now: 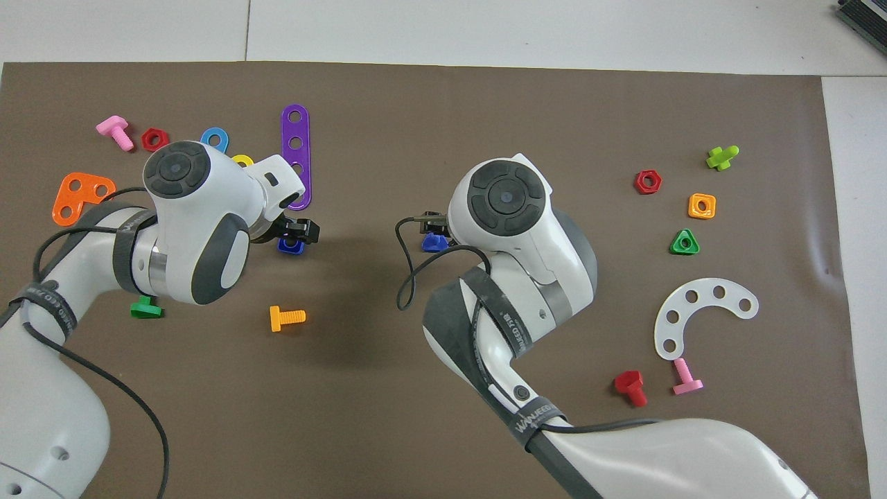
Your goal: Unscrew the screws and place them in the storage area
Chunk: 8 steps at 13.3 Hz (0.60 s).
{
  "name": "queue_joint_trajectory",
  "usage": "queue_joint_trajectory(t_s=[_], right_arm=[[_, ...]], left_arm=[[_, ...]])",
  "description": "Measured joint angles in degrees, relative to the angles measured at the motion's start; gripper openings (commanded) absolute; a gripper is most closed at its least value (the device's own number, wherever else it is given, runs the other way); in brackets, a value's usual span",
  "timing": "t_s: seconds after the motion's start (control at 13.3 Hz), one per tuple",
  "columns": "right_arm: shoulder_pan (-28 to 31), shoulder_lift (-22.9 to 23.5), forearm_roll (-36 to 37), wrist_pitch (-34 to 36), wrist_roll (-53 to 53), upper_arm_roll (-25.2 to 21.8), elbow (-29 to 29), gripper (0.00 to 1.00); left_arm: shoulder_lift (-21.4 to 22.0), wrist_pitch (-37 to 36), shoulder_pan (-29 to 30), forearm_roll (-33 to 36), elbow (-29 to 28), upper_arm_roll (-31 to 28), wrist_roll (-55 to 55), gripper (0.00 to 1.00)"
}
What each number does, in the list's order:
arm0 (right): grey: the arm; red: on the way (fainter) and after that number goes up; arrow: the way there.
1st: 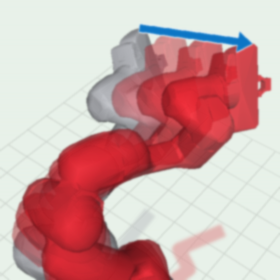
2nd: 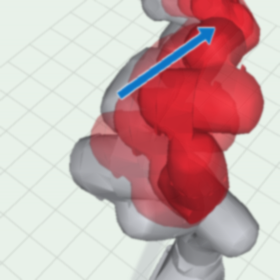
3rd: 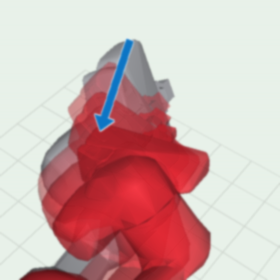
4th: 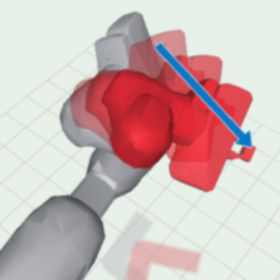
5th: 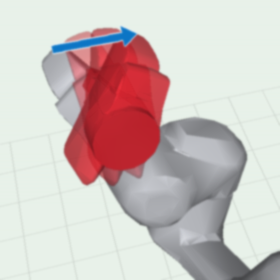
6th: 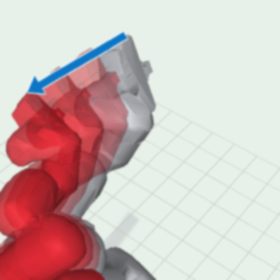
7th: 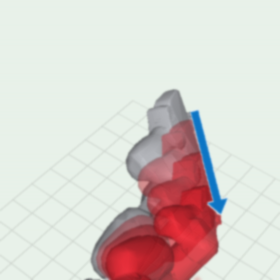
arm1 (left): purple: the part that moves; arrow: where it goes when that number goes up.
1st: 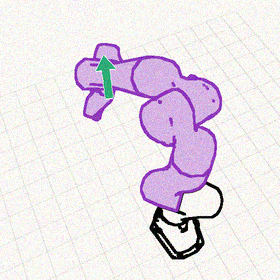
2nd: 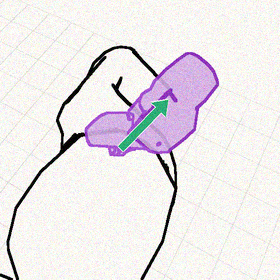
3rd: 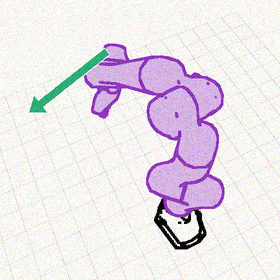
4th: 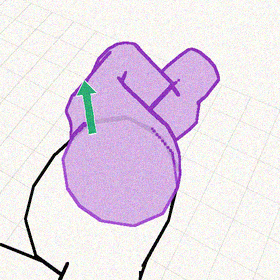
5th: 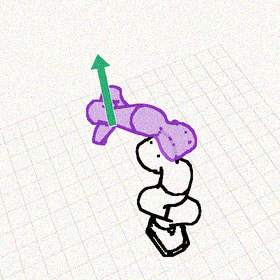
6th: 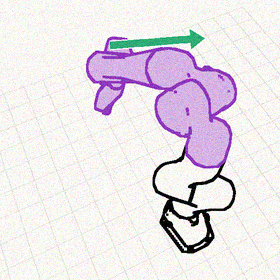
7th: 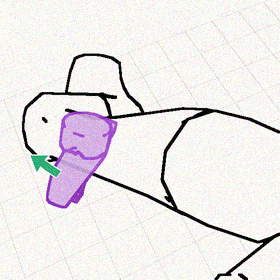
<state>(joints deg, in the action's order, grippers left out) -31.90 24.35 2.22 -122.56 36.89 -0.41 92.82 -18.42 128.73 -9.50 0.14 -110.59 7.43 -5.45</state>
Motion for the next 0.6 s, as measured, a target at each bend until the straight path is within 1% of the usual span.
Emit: queue_joint_trajectory(t_s=[0.15, 0.3, 0.45, 0.6], right_arm=[[-1.27, 3.84, 0.00, -2.83, 0.02, 0.00, -1.29, 1.00], [-2.16, 5.94, 0.00, -6.00, 0.02, 0.01, -1.70, 0.99], [-3.20, 7.06, 0.00, -8.17, 0.02, 0.02, -1.80, 0.94], [-3.39, 7.89, 0.06, -9.41, 0.02, 0.01, -1.80, 0.86]], left_arm=[[0.70, 0.18, 0.16, -0.01, 0.14, -0.06, 0.00, 1.00], [2.88, -0.51, 1.73, -0.01, 0.45, -0.17, 0.01, 1.00], [6.18, -4.49, 4.78, -0.01, 1.27, -0.24, 1.30, 1.00], [9.26, -9.26, 7.83, -0.01, 2.38, -0.32, 2.71, 1.00]])
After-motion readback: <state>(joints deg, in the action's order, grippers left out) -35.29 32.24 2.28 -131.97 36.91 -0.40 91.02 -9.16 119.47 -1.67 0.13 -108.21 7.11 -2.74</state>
